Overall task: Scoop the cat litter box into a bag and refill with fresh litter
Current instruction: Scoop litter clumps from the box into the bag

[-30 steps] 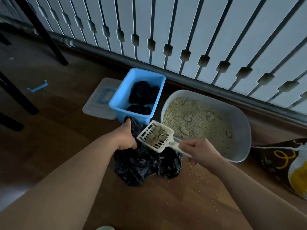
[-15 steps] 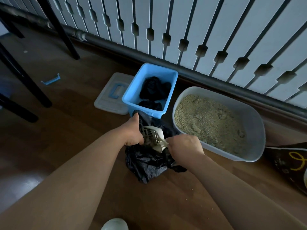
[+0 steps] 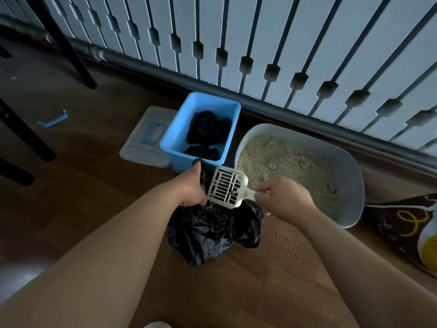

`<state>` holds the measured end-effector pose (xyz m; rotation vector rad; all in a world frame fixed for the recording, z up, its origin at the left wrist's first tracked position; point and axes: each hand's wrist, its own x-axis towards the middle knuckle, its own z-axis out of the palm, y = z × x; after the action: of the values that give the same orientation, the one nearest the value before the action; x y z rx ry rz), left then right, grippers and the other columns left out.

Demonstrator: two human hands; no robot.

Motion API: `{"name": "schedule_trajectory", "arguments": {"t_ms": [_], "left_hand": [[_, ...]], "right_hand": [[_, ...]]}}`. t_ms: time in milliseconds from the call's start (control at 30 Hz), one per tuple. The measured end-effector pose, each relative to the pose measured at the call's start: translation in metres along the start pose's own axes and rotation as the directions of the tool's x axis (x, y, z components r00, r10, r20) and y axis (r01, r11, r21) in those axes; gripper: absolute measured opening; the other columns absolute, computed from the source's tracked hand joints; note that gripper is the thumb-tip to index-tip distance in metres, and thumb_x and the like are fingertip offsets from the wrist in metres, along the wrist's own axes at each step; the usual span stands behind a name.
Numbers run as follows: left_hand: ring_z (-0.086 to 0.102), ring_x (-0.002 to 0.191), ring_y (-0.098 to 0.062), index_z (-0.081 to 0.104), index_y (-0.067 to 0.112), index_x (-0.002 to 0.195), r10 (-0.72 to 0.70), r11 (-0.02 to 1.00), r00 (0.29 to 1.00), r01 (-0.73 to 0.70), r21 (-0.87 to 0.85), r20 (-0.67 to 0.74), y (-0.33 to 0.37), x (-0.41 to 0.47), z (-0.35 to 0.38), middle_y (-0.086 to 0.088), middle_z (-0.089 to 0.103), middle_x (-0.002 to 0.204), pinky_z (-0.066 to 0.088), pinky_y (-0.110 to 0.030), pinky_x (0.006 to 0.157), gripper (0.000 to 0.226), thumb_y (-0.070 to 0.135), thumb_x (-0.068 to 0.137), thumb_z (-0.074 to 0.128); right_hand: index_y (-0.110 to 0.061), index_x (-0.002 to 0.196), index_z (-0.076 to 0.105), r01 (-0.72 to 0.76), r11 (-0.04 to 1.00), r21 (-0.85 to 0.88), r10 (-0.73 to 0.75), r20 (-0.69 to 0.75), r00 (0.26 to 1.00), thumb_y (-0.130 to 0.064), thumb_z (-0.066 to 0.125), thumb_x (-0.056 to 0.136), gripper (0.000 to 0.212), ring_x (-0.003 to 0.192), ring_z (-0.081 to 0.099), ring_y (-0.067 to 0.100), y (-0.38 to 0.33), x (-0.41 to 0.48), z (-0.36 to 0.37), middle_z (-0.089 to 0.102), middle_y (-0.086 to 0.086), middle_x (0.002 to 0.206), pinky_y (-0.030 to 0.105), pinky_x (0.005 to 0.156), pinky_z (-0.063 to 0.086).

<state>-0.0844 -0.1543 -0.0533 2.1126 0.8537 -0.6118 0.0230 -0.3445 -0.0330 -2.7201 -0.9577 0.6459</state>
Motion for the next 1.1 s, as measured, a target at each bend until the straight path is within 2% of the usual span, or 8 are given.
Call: {"name": "schedule_trajectory", "arguments": {"t_ms": [200,267,333,433,633,800,900,1100], "left_hand": [[0.055,0.095,-0.014,0.0,0.033,0.154,0.049,0.997,0.999,-0.048,-0.052,0.008,0.03,0.015,0.008,-0.006,0.024,0.156,0.047,-0.03,0.087,0.098,0.005,0.085,0.064],[0.043,0.071,-0.003,0.004,0.034,0.154,0.075,0.995,0.997,-0.075,-0.07,-0.013,0.04,0.021,0.014,-0.004,0.026,0.155,0.046,-0.028,0.078,0.095,0.003,0.086,0.062],[0.047,0.074,-0.004,0.007,0.034,0.154,0.086,0.993,0.996,-0.087,-0.075,-0.024,0.047,0.027,0.02,-0.003,0.027,0.155,0.046,-0.026,0.071,0.093,0.002,0.086,0.061],[0.055,0.087,-0.009,0.006,0.033,0.154,0.071,0.997,0.997,-0.072,-0.031,-0.007,0.054,0.037,0.029,-0.002,0.017,0.16,0.047,-0.025,0.065,0.093,0.003,0.085,0.061],[0.046,0.065,-0.007,-0.004,0.027,0.154,0.019,1.0,1.0,-0.02,-0.018,-0.012,0.07,0.054,0.043,-0.003,0.031,0.151,0.041,-0.022,0.056,0.095,0.002,0.087,0.059],[0.044,0.127,-0.02,-0.01,0.021,0.154,-0.011,0.999,1.0,0.012,0.049,-0.01,0.075,0.062,0.051,0.0,-0.003,0.162,0.038,-0.017,0.058,0.096,0.001,0.088,0.057],[0.036,0.136,-0.023,-0.011,0.018,0.154,-0.029,0.998,1.0,0.03,0.063,-0.011,0.073,0.066,0.054,-0.001,-0.006,0.162,0.038,-0.02,0.064,0.096,0.001,0.088,0.057],[0.055,0.091,-0.014,-0.008,0.017,0.154,-0.022,0.998,1.0,0.021,0.059,0.006,0.072,0.073,0.055,-0.005,0.008,0.161,0.045,-0.023,0.061,0.095,0.002,0.086,0.057]], "right_hand": [[-0.001,0.091,0.073,-0.226,0.905,0.362,0.221,0.057,0.974,-0.016,0.06,0.088,0.02,0.036,0.049,0.006,0.057,0.01,-0.022,0.063,-0.001,0.048,0.021,0.05,0.046],[-0.011,0.088,0.077,-0.25,0.893,0.373,0.254,0.042,0.966,-0.019,0.067,0.086,0.013,0.038,0.049,0.007,0.073,0.011,-0.025,0.063,-0.001,0.048,0.022,0.052,0.046],[-0.022,0.09,0.077,-0.279,0.883,0.377,0.291,0.025,0.956,-0.025,0.074,0.082,0.009,0.039,0.05,0.006,0.089,0.013,-0.029,0.064,-0.004,0.05,0.024,0.054,0.047],[-0.03,0.094,0.077,-0.343,0.912,0.226,0.365,-0.066,0.928,-0.03,0.075,0.081,0.014,0.055,0.062,0.008,0.111,0.015,-0.038,0.069,-0.008,0.061,0.028,0.061,0.053],[-0.026,0.1,0.07,-0.488,0.819,-0.3,0.43,-0.241,0.87,-0.022,0.058,0.087,0.017,0.07,0.057,0.019,0.14,0.013,-0.047,0.063,-0.004,0.082,0.023,0.048,0.034],[-0.022,0.093,0.067,-0.455,0.804,-0.382,0.444,-0.121,0.888,-0.019,0.065,0.085,0.009,0.071,0.06,0.018,0.146,0.019,-0.046,0.059,-0.005,0.074,0.027,0.053,0.04],[-0.019,0.092,0.065,-0.449,0.8,-0.398,0.456,-0.083,0.886,-0.02,0.068,0.084,0.008,0.073,0.06,0.02,0.147,0.024,-0.055,0.057,-0.005,0.072,0.028,0.057,0.041],[-0.02,0.093,0.063,-0.416,0.772,-0.48,0.444,-0.061,0.894,-0.021,0.067,0.086,0.008,0.077,0.059,0.021,0.147,0.029,-0.057,0.057,-0.004,0.074,0.029,0.064,0.043]]}}
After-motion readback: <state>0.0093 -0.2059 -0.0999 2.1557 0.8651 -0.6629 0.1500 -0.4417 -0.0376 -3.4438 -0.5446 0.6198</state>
